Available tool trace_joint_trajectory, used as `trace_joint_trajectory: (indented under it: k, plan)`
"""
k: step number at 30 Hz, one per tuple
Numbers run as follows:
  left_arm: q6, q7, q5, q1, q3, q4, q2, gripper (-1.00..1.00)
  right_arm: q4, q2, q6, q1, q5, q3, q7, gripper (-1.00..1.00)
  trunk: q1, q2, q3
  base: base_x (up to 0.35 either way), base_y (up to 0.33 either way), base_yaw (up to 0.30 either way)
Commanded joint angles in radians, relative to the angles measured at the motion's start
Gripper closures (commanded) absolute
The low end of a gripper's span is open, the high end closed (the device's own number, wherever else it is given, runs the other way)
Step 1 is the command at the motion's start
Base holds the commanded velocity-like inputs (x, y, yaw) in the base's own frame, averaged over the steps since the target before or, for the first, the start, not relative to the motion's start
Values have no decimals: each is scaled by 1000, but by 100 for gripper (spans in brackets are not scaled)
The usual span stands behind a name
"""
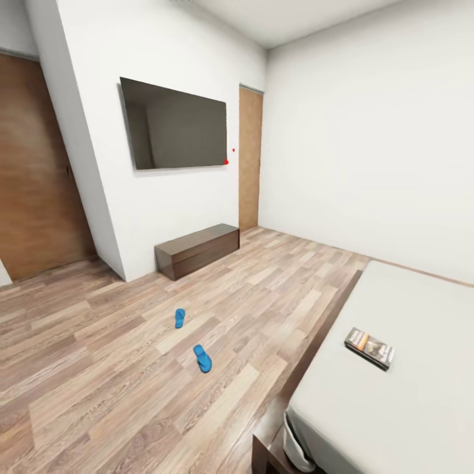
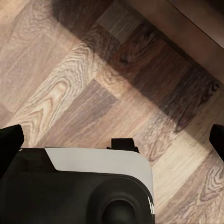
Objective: In the bedroom, move the book from the bed onto either nightstand, and place the two sandals side by side next to the bed.
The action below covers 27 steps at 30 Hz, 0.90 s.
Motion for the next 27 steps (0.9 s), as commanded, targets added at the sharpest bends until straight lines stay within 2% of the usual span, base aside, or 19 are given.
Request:
trace_joint_trajectory:
  k: [1,27]
  plan:
    - [-2,0,0,0,0,0,0,-100,0,0,-3,0,0,-1,0,-100,0,0,-1,0,0,298]
    - [-2,0,0,0,0,0,0,-100,1,0,-3,0,0,-1,0,-100,0,0,-1,0,0,298]
